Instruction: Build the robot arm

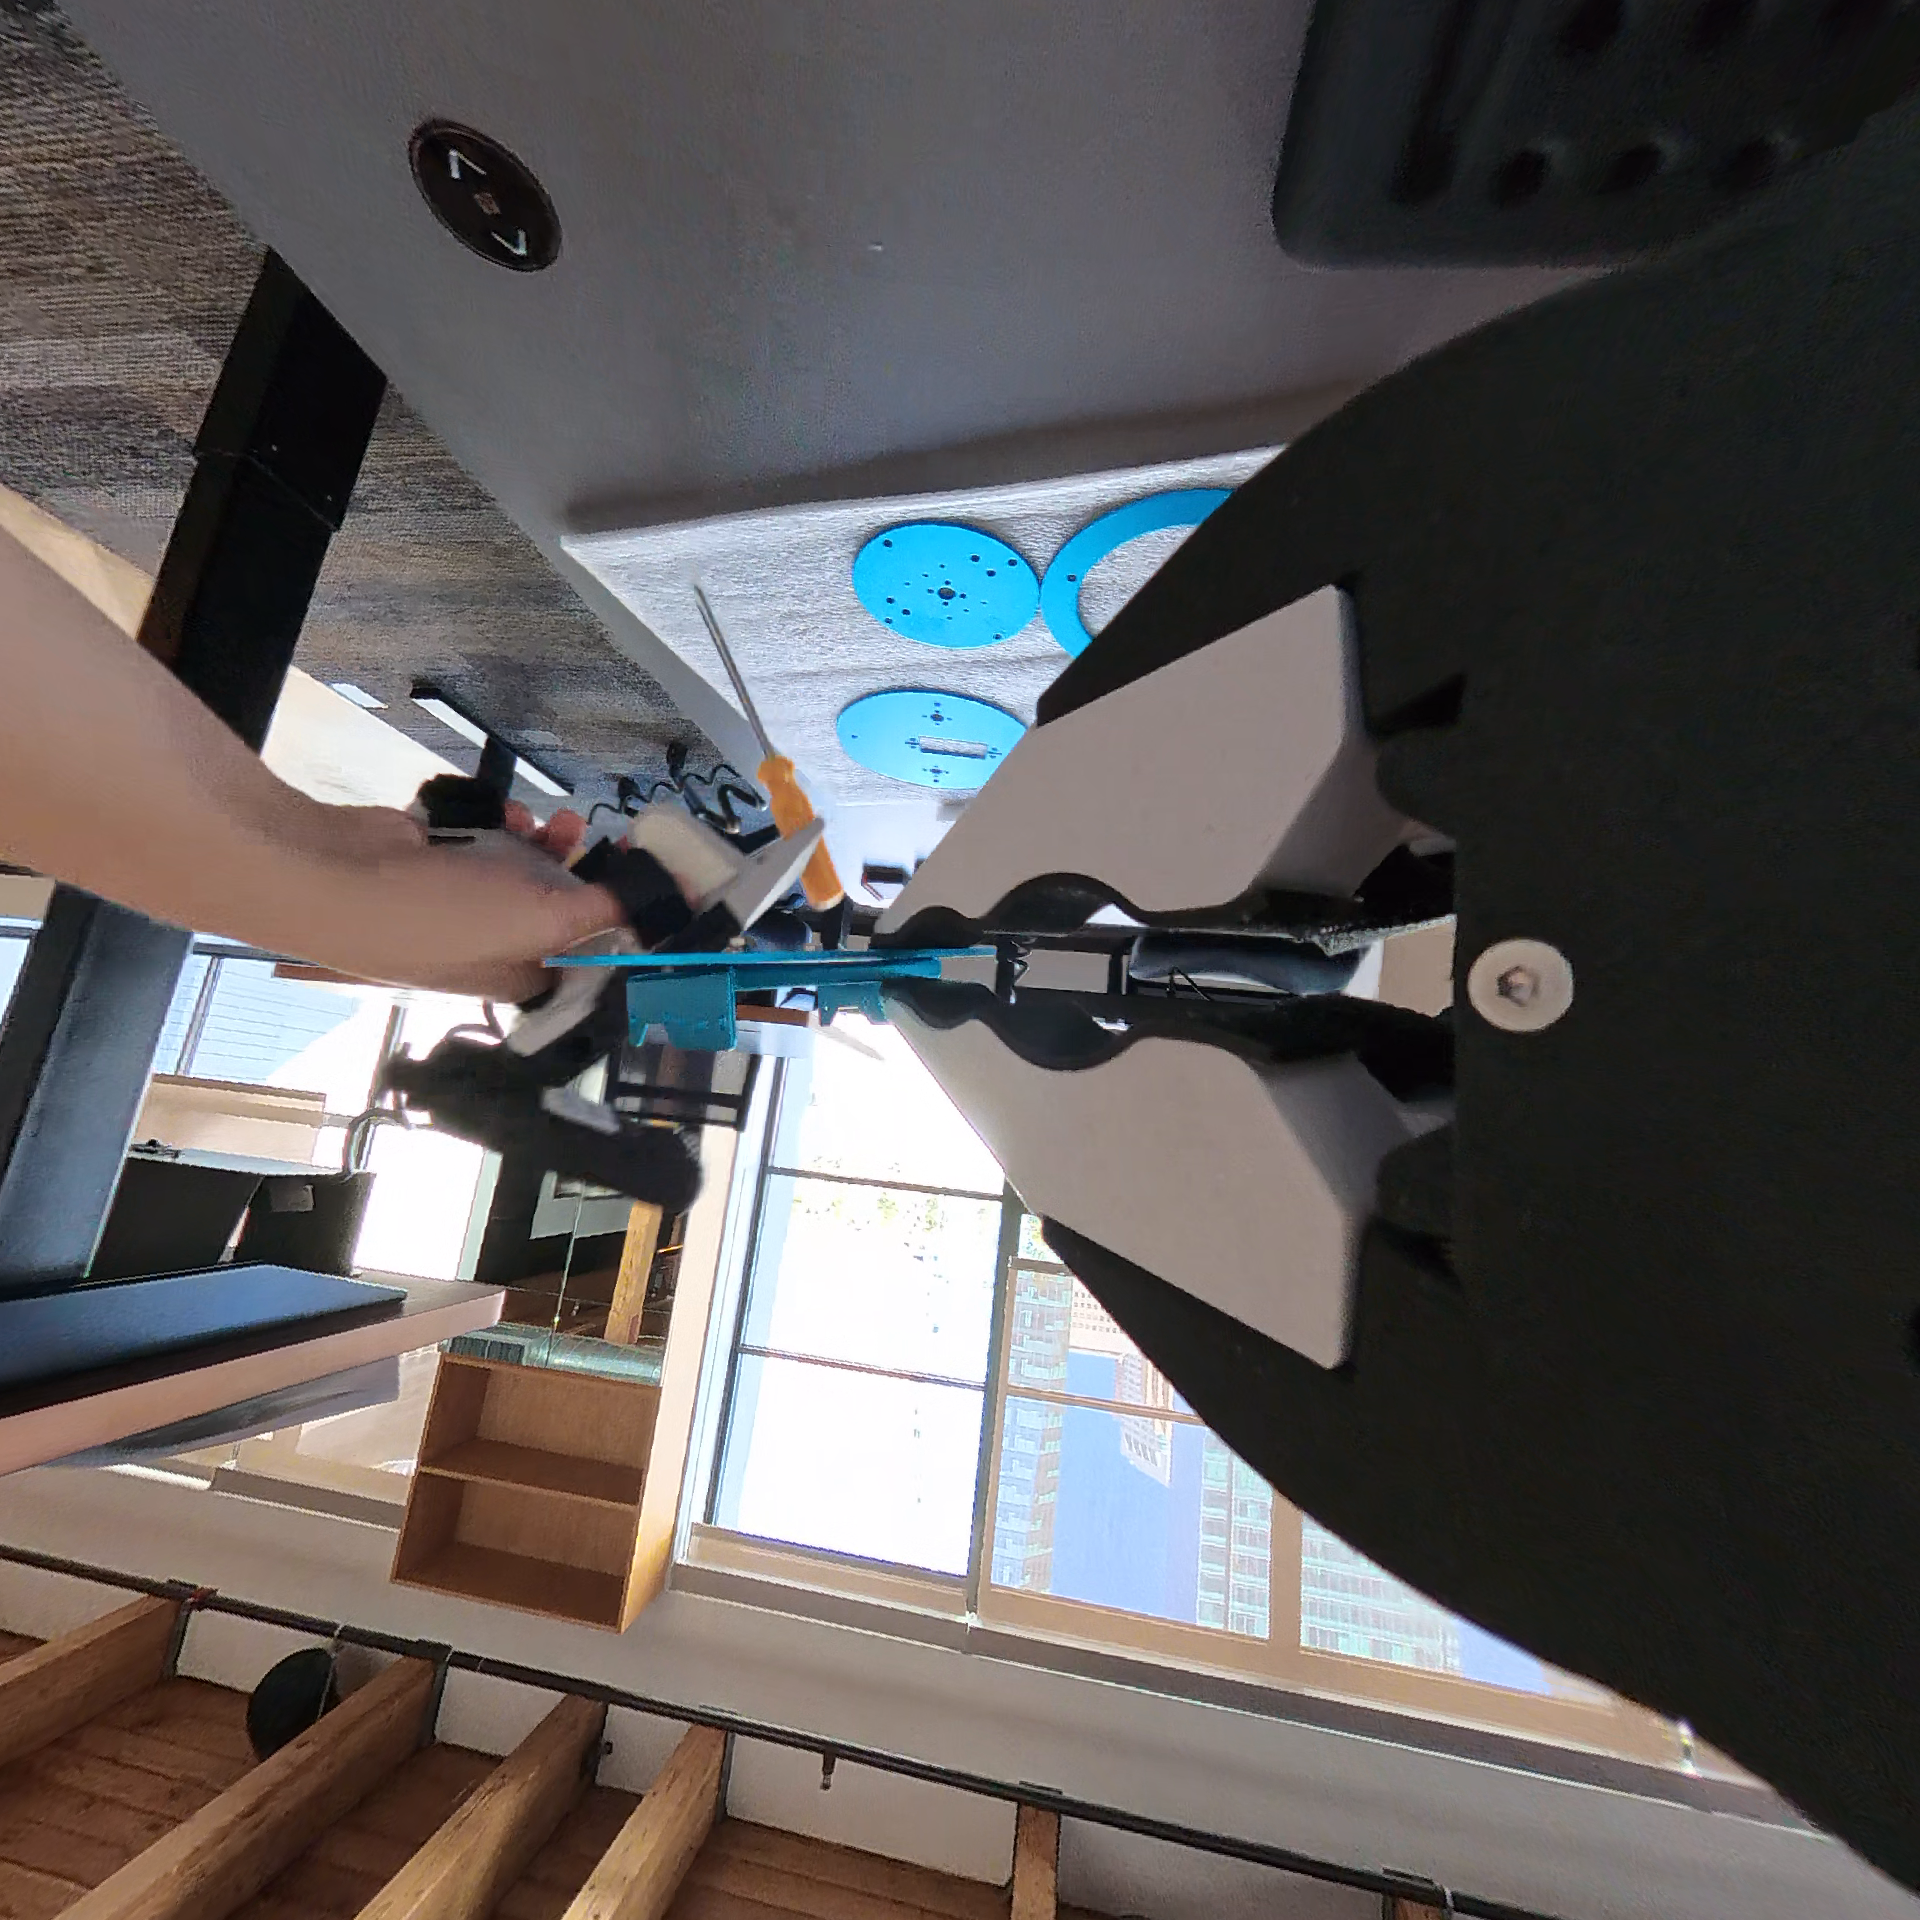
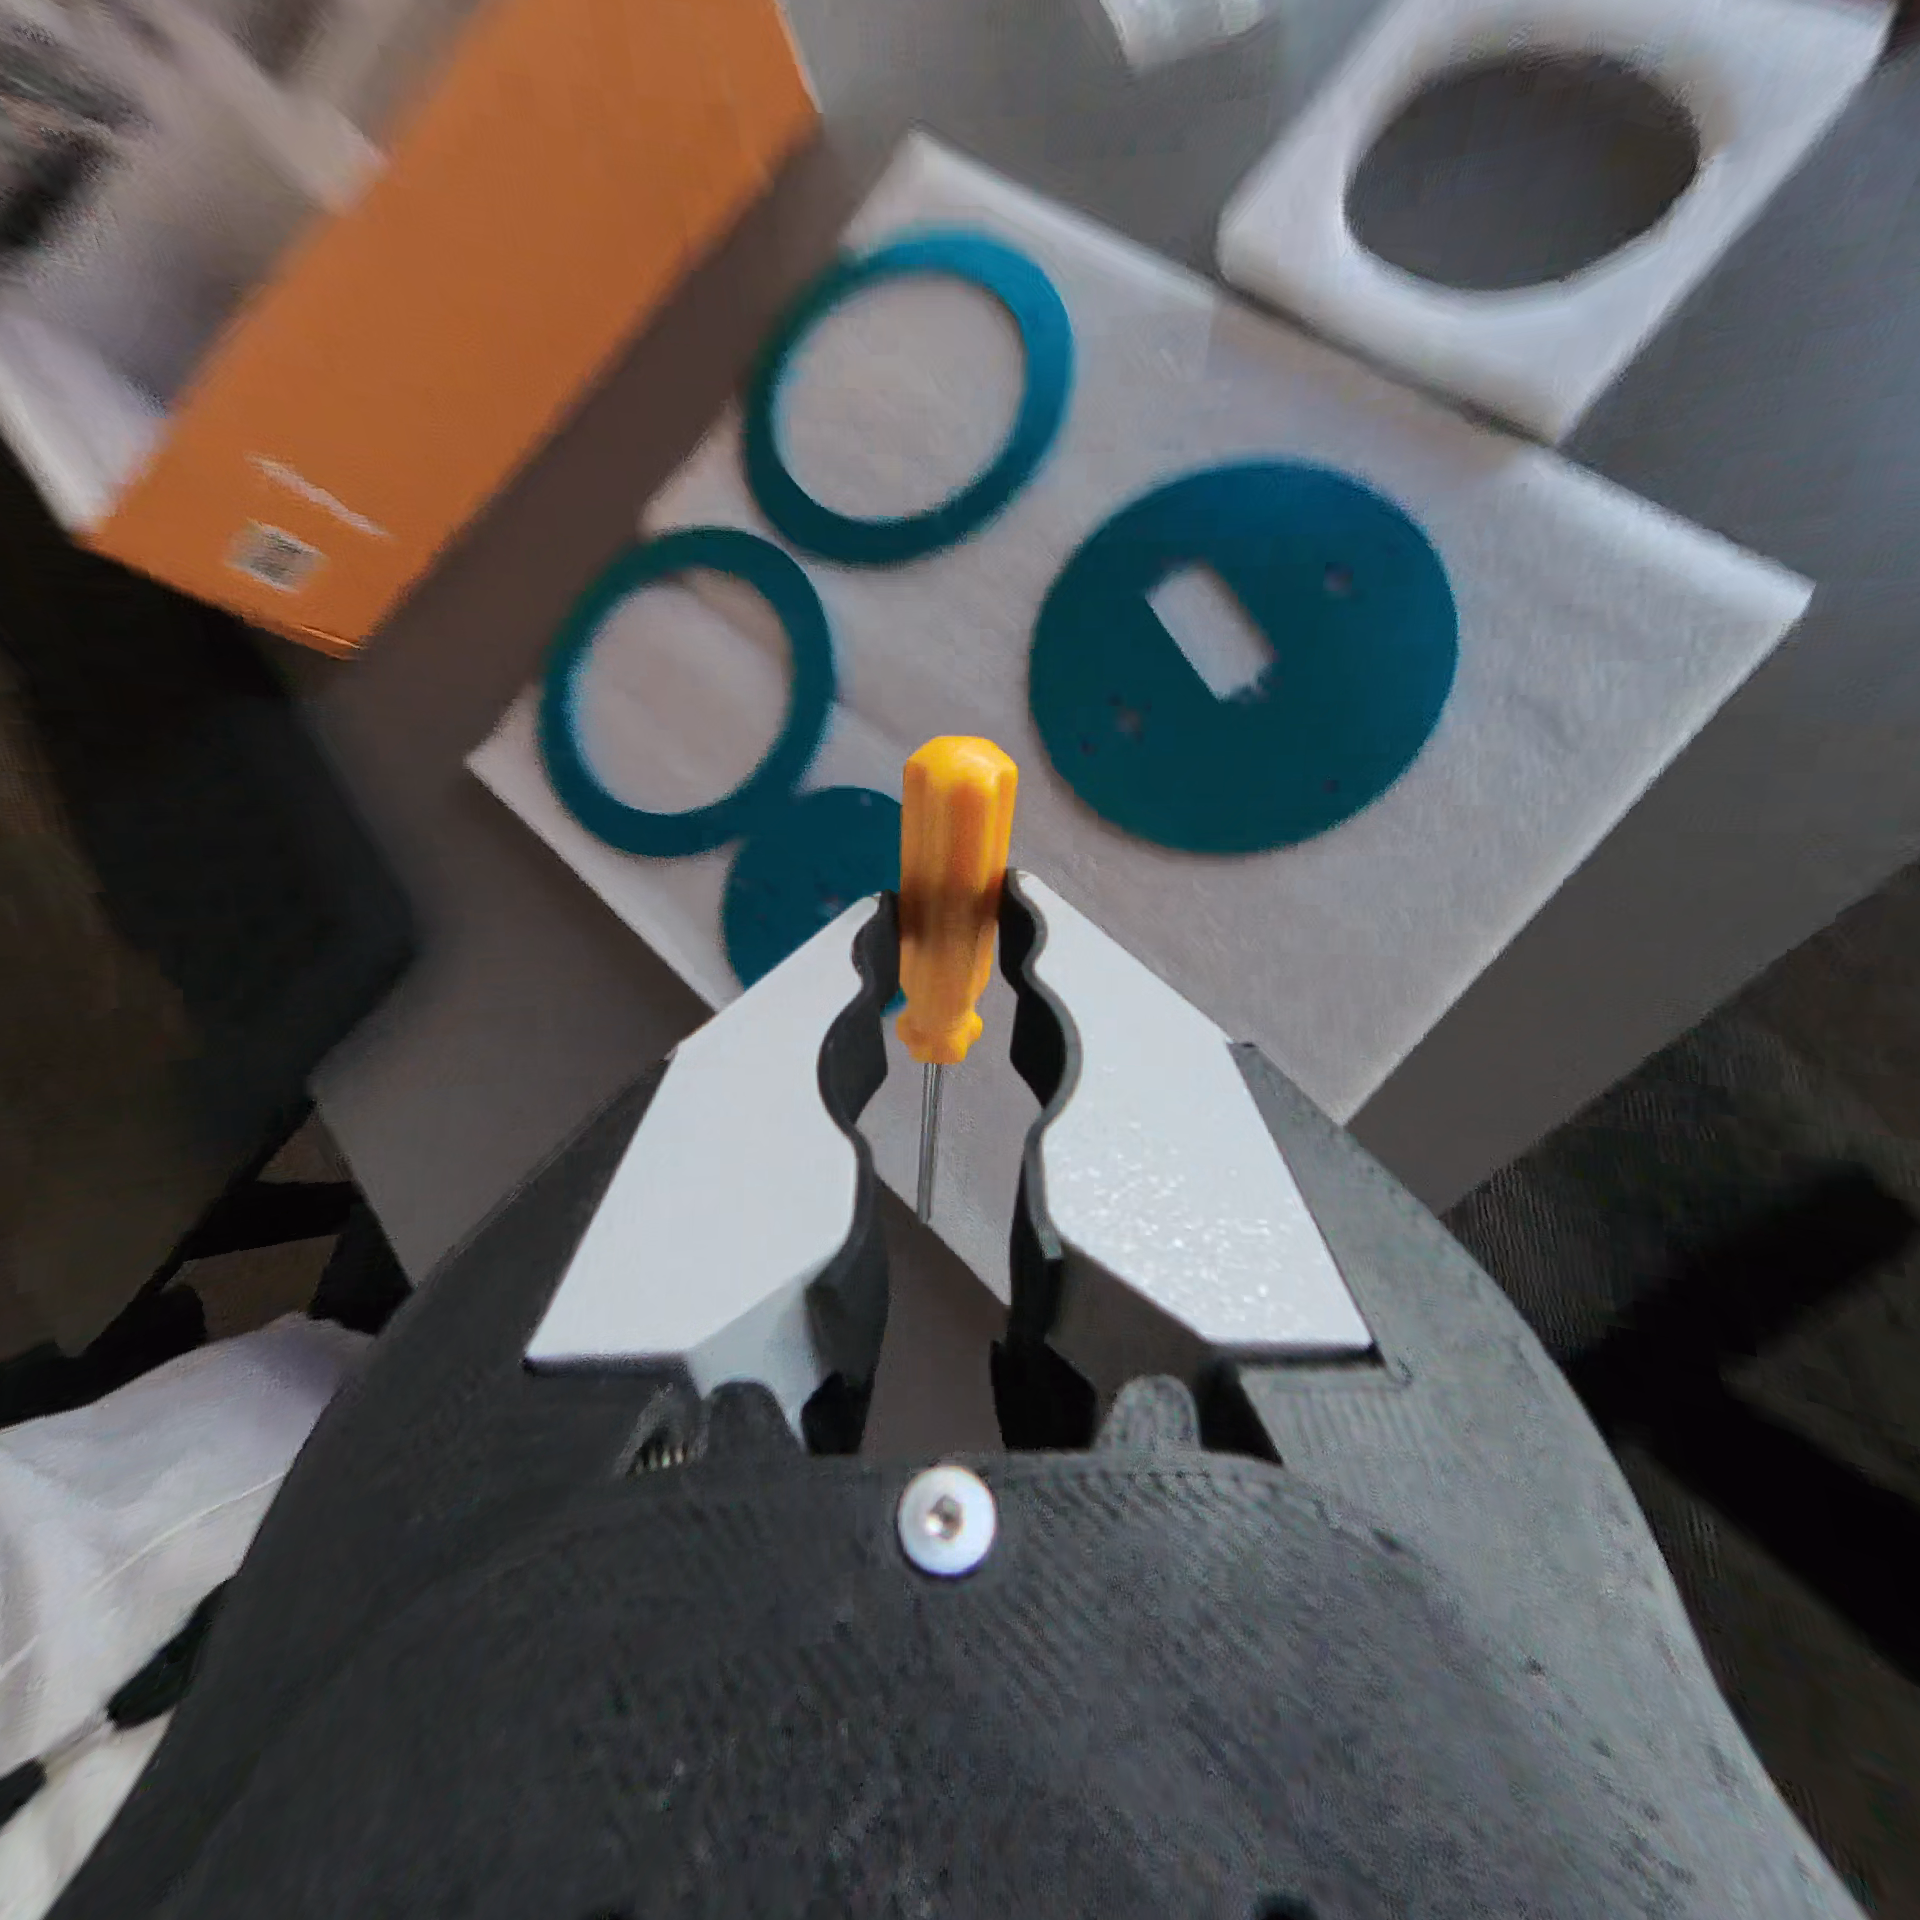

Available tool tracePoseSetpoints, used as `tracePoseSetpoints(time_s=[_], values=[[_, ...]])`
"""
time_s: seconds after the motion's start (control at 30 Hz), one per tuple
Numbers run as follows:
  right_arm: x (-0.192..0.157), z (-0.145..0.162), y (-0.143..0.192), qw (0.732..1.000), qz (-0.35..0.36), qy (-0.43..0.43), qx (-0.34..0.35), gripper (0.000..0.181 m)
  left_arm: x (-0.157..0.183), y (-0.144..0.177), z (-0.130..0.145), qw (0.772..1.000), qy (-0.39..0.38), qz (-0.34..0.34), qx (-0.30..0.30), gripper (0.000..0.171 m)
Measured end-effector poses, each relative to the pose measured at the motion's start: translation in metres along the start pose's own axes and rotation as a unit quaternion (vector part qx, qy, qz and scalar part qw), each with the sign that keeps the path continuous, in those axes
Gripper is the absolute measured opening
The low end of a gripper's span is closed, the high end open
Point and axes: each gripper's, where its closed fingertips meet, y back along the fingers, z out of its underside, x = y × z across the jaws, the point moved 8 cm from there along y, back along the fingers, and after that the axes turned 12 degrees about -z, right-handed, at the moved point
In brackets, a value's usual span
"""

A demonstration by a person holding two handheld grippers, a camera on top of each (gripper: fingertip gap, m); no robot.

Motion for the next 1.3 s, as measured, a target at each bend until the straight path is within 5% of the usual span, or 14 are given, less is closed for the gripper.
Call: tracePoseSetpoints(time_s=[0.17,0.33,0.53,0.8,1.3], values=[[-0.033,0.01,0.066,0.972,-0.106,0.12,0.171,0.018,0.003,-0.008,-0.013,1.0,-0.001,-0.009,0.019,0.003],[-0.1,0.007,0.137,0.898,-0.2,0.233,0.314,0.017,0.0,-0.016,-0.029,0.999,-0.014,-0.021,0.036,0.003],[-0.197,0.009,0.183,0.826,-0.287,0.346,0.34,0.017,-0.006,-0.017,-0.053,0.997,-0.005,-0.021,0.075,0.003],[-0.238,0.013,0.173,0.826,-0.323,0.358,0.292,0.017,-0.022,-0.002,-0.076,0.994,-0.004,-0.012,0.109,0.003],[-0.246,0.011,0.171,0.827,-0.363,0.331,0.275,0.017,-0.029,0.006,-0.09,0.993,-0.018,-0.018,0.119,0.003]])
